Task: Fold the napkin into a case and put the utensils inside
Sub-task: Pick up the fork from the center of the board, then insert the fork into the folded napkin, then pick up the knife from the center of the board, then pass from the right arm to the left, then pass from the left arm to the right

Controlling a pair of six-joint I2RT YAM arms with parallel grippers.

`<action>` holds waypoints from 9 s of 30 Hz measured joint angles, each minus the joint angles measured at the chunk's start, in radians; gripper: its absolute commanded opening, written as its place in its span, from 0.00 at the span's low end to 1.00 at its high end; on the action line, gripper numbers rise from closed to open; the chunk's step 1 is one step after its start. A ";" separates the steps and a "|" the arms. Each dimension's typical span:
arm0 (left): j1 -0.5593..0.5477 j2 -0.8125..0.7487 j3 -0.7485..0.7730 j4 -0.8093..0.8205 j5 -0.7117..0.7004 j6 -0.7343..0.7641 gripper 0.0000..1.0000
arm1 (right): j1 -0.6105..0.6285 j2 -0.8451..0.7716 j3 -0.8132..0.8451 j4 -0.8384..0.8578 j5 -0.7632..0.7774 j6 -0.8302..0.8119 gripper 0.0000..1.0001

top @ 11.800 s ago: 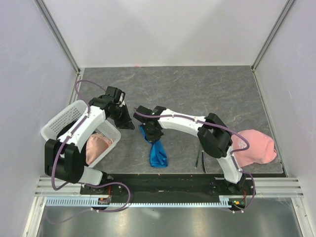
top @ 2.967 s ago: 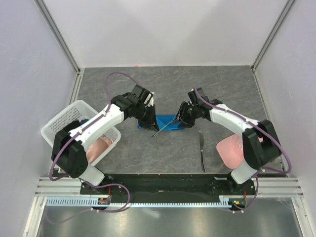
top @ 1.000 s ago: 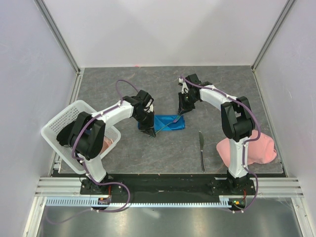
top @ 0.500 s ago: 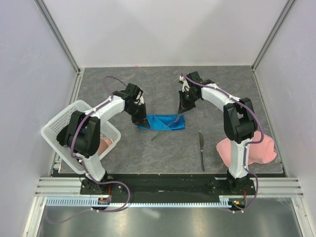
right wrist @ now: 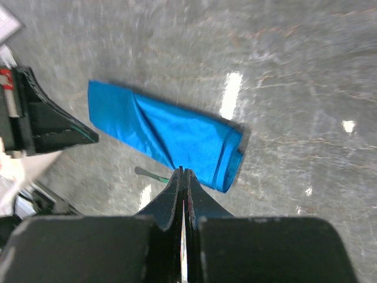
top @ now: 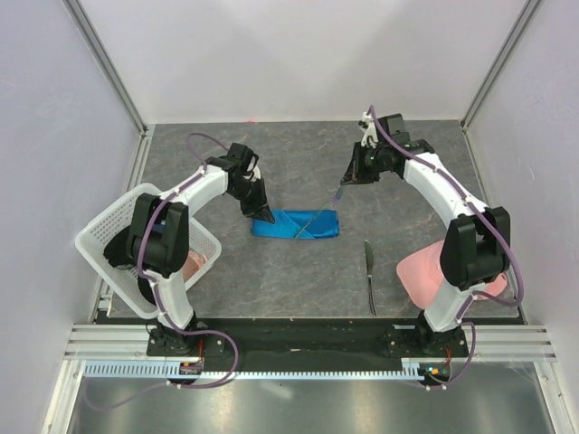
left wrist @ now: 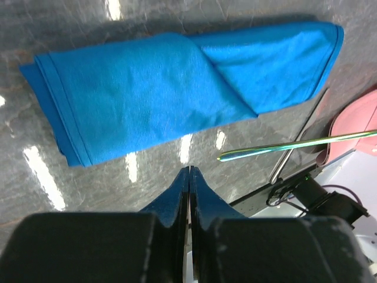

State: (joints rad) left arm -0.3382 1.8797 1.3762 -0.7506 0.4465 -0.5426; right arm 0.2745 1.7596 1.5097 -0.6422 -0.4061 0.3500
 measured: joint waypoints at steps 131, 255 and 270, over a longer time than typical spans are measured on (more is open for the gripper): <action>0.164 0.102 -0.026 -0.055 -0.173 0.020 0.02 | 0.176 0.072 -0.668 1.007 0.207 0.779 0.00; -0.436 -0.070 -0.100 -0.039 0.105 0.201 0.02 | 0.109 -0.177 -0.452 0.027 0.044 0.627 0.52; -0.435 -0.070 -0.100 -0.048 0.145 0.227 0.02 | 0.110 -0.088 -0.379 0.013 0.090 0.594 0.59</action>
State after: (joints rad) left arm -0.7734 1.8095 1.2758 -0.7990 0.5911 -0.3161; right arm 0.3843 1.6714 1.1309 -0.6296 -0.3161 0.9436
